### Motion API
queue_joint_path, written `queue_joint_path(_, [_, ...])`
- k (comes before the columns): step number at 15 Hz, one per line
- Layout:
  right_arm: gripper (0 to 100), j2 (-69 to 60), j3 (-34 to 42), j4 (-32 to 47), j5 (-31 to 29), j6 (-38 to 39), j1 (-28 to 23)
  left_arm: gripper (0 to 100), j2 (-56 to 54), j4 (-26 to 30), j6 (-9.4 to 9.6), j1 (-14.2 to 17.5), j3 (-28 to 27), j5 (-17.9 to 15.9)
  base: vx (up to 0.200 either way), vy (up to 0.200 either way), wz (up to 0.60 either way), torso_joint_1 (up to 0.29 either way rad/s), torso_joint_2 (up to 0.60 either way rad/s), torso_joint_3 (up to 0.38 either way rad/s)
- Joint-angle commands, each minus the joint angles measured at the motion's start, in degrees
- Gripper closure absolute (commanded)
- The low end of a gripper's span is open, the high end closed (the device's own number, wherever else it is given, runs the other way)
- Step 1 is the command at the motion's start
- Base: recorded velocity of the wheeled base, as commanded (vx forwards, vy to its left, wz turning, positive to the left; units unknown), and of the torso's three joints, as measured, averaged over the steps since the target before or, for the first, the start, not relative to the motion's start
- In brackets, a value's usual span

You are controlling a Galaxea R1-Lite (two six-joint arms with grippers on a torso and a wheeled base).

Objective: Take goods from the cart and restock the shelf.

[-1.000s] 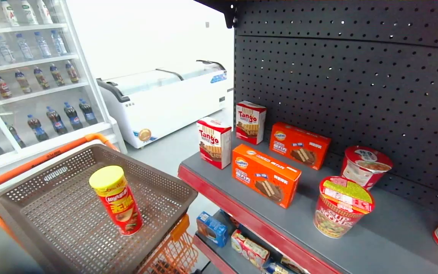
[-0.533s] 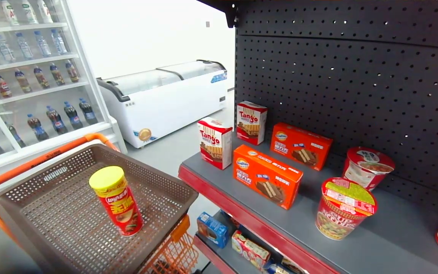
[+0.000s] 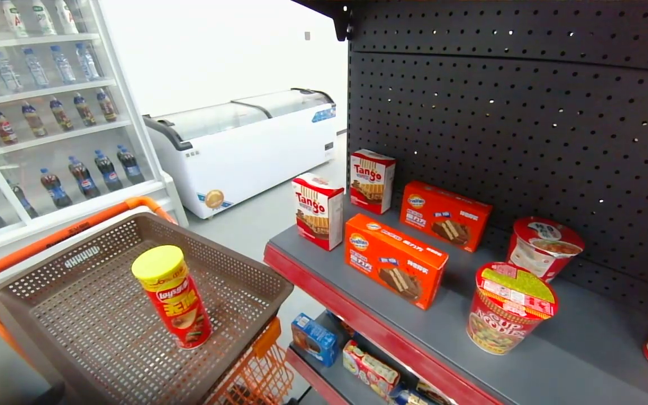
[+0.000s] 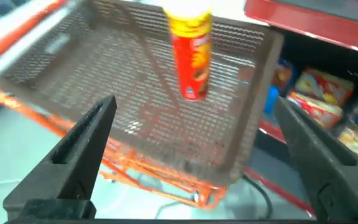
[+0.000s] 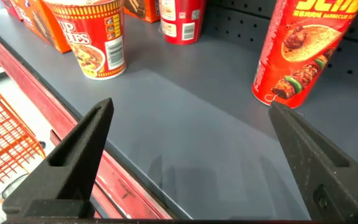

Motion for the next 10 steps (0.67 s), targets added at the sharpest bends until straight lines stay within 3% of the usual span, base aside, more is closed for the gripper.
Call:
queue_joint_path(1, [0, -0.02, 0.0, -0.02, 0.03, -0.02, 0.0, 0, 16.58, -5.32, -1.7, -2.92, -1.58, -0.71, 0.0, 0.0, 0.0, 0.0, 0.0, 0.0])
queue_joint_path(3, [0, -0.02, 0.0, -0.02, 0.03, -0.02, 0.0, 0, 25.19, -10.33, -2.93, -2.22, -1.93, -3.96, 0.0, 0.0, 0.0, 0.0, 0.0, 0.0])
queue_joint_path(6, [0, -0.02, 0.0, -0.02, 0.03, -0.02, 0.0, 0, 37.67, -17.98, -1.09, 2.7, -4.22, -4.05, 0.0, 0.0, 0.0, 0.0, 0.0, 0.0])
queue_joint_path(8, [0, -0.02, 0.0, -0.02, 0.03, -0.02, 0.0, 0, 43.39, -21.85, 1.55, 5.6, -5.27, -2.2, 0.0, 0.0, 0.0, 0.0, 0.0, 0.0])
queue_joint_path(9, [0, -0.02, 0.0, -0.02, 0.03, -0.02, 0.0, 0, 46.02, -23.6, 3.75, 5.95, -5.62, -0.97, 0.0, 0.0, 0.0, 0.0, 0.0, 0.0])
queue_joint_path(10, [0, -0.02, 0.0, -0.02, 0.03, -0.02, 0.0, 0, 46.99, -24.48, 3.92, 5.87, -5.71, -0.97, 0.0, 0.0, 0.0, 0.0, 0.0, 0.0])
